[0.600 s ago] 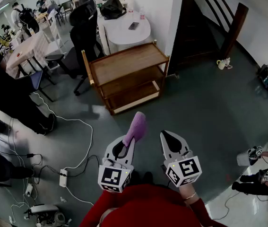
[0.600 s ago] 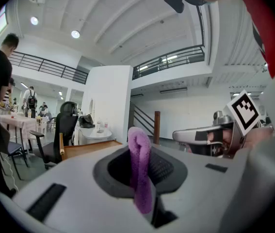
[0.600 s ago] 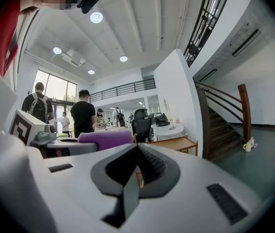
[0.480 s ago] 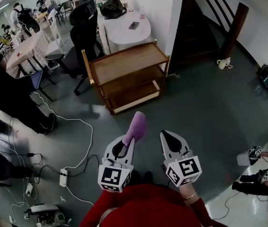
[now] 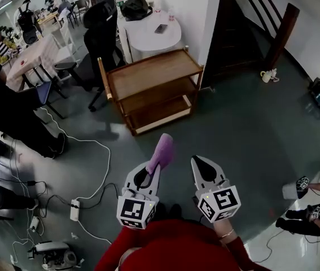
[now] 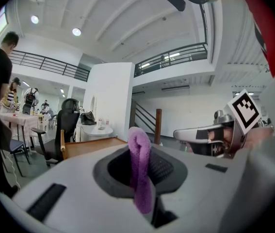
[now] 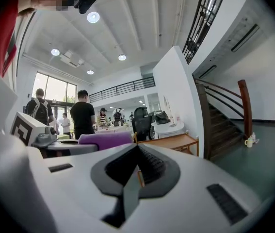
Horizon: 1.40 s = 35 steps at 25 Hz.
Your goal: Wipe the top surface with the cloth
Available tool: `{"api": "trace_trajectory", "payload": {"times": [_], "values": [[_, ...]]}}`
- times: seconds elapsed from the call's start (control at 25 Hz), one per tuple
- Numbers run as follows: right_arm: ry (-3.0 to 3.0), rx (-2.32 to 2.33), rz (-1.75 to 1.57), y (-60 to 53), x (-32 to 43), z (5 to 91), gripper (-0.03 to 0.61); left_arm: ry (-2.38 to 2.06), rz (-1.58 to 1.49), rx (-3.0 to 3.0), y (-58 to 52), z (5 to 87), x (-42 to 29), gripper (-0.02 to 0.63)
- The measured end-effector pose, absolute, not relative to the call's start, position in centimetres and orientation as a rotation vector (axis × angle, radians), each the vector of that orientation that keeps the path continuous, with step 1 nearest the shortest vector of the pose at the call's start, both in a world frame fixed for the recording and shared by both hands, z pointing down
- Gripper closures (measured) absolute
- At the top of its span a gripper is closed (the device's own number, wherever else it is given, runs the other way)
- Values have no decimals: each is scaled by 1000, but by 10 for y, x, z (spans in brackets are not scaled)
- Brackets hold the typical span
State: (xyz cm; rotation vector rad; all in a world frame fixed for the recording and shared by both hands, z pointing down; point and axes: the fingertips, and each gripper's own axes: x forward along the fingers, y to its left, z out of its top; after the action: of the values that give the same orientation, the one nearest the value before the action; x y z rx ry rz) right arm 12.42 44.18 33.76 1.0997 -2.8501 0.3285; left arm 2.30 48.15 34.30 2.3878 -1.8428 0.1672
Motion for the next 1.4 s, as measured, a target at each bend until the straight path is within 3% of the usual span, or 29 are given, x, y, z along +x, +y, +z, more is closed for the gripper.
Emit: {"api": "trace_trajectory", "payload": {"times": [0.68, 1.4], "values": [[-2809, 1184, 442, 386, 150, 350, 566, -1882, 188, 2315, 415, 353, 9, 560], [-2755, 1208, 447, 114, 58, 340, 566, -1855, 194, 2269, 157, 353, -90, 560]]}}
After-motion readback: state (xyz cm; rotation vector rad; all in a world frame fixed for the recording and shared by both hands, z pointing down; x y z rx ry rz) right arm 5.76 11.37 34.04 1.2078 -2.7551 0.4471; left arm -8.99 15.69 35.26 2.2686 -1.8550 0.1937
